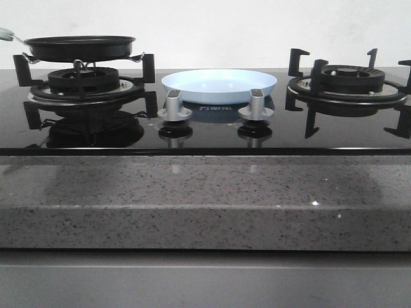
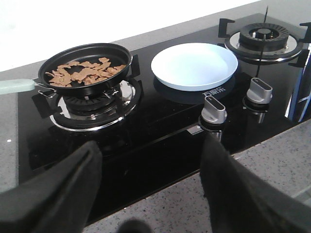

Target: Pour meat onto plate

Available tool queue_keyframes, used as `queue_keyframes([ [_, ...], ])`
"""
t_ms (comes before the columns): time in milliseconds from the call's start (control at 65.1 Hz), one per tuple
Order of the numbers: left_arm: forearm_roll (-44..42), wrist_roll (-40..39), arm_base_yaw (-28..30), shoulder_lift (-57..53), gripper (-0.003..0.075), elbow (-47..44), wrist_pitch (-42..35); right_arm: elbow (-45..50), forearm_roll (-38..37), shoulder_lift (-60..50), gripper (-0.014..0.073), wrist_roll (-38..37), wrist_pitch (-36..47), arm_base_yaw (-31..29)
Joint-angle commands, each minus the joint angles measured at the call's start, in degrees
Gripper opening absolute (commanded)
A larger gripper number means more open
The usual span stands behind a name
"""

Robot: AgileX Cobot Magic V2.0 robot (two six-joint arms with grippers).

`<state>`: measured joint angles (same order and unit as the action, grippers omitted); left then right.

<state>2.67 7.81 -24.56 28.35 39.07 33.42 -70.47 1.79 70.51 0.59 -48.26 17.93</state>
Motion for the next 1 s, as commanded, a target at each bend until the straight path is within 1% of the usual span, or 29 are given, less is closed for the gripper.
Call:
queue_keyframes([
  [0,1.09,-0.14,-0.39,0.54,0.0438,1.67,-4.91,-8.34,0.97,5.09,0.0464,0.52,-0.44,0.04],
  [77,1.09,-0.14,-0.39,0.54,0.0438,1.67,-4.91,-14.03,1.28,10.99,0.0464,0.52,-3.24,0.04],
  [246,1.61,-0.21,-0.39,0.54,0.0438,1.67,-4.91,-25.50,1.64,21.53,0.0464,0.52,-5.89,0.04],
  [461,2.87,-0.21,-0.39,0.54,0.0438,1.67,-4.91,-39.66,1.64,33.10,0.0464,0.52,-11.32,-0.53],
  [568,2.87,-0.21,-0.39,0.54,0.0438,1.67,-4.91,-45.19,1.59,37.60,0.0464,0.48,-12.90,-0.81],
  [768,2.87,-0.21,-0.39,0.54,0.0438,1.67,-4.91,-52.04,1.59,44.40,0.0464,0.48,-13.19,-0.98],
  [983,2.87,-0.21,-0.39,0.54,0.0438,1.67,-4.91,-54.63,1.46,49.23,0.0464,0.48,-12.66,-1.87],
])
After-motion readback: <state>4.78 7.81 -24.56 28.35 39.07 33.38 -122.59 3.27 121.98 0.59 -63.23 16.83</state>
